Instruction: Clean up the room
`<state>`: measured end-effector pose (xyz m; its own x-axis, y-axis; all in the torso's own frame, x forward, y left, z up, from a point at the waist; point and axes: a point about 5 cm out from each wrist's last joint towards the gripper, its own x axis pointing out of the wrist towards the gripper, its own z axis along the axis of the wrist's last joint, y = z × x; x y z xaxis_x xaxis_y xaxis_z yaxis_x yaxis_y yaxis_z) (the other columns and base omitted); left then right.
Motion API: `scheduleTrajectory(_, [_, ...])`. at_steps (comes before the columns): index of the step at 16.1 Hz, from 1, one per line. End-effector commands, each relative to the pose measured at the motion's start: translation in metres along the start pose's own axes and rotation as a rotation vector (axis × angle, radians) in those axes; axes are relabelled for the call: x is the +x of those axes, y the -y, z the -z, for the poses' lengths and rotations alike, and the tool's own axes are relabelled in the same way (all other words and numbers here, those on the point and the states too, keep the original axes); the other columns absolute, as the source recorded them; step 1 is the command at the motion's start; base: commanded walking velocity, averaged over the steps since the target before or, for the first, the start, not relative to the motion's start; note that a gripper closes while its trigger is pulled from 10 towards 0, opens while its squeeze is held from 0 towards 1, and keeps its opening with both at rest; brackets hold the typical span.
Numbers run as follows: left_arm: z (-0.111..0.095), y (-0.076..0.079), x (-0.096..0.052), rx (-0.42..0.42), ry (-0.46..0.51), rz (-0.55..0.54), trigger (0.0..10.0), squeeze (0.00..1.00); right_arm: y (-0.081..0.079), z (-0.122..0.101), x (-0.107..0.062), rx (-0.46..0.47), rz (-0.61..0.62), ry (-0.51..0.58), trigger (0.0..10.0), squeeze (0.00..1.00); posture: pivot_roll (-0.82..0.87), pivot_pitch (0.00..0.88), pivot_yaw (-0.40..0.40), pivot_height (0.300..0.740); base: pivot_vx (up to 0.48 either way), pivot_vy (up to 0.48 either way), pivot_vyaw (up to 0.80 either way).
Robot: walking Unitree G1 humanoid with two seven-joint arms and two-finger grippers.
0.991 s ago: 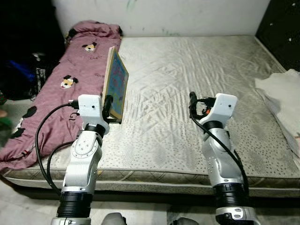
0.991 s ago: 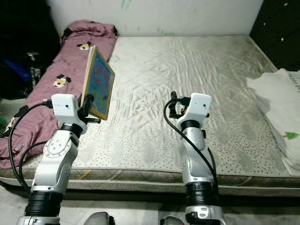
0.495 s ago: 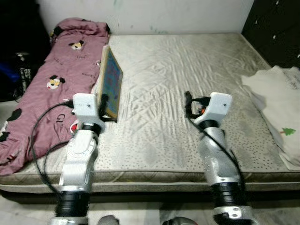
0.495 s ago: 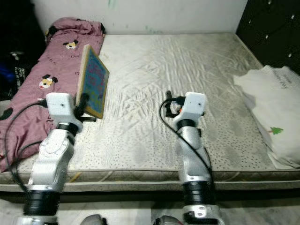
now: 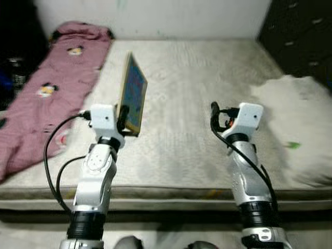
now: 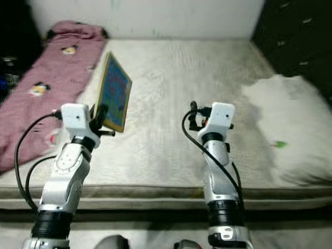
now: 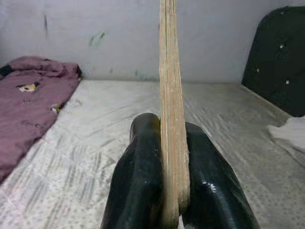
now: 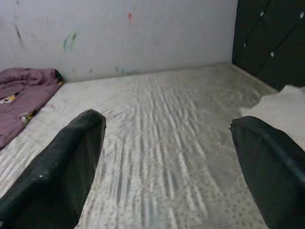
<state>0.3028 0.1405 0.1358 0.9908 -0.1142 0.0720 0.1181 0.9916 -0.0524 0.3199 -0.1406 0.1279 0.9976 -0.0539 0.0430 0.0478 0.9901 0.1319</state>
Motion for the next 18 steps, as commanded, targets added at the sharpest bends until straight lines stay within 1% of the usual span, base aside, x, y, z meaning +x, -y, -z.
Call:
scheduleTrajectory(1, [-0.0119,-0.0057,0.0024,0.010,0.052,-0.024,10.0,0.00,-0.0052,-0.0035,0.0018,-0.005,-0.025,0.011,10.0,0.00,0.03,0.000,0.030,0.740,0.000,-0.345,0.00])
scheduleTrajectory(5, [-0.0126,-0.0051,0.0023,-0.002,0.062,-0.022,10.0,0.00,-0.0052,-0.0034,0.0025,-0.008,-0.027,0.010,10.0,0.00,0.03,0.000,0.028,0.740,0.000,-0.316,0.00])
scheduleTrajectory(6, [-0.0147,-0.0047,0.0016,-0.021,0.082,-0.018,10.0,0.00,-0.0051,-0.0033,0.0025,-0.007,-0.026,0.010,10.0,0.00,0.03,0.000,0.028,0.740,0.000,0.000,0.00])
scheduleTrajectory(7, [-0.0169,-0.0043,0.0009,-0.021,0.101,0.000,10.0,0.00,-0.0053,-0.0033,0.0027,-0.008,-0.025,0.010,10.0,0.00,0.03,0.000,0.029,0.740,0.000,0.000,0.00])
scheduleTrajectory(12, [-0.0186,-0.0027,-0.0003,-0.041,0.116,0.034,10.0,0.00,-0.0051,-0.0033,0.0034,-0.010,-0.026,0.011,10.0,0.00,0.03,0.000,0.029,0.740,0.000,0.000,0.00])
scheduleTrajectory(18, [-0.0199,-0.0013,0.0001,-0.051,0.127,0.056,10.0,0.00,-0.0055,-0.0037,0.0048,-0.010,-0.027,0.013,10.0,0.00,0.03,0.000,0.029,0.740,0.343,0.000,0.00])
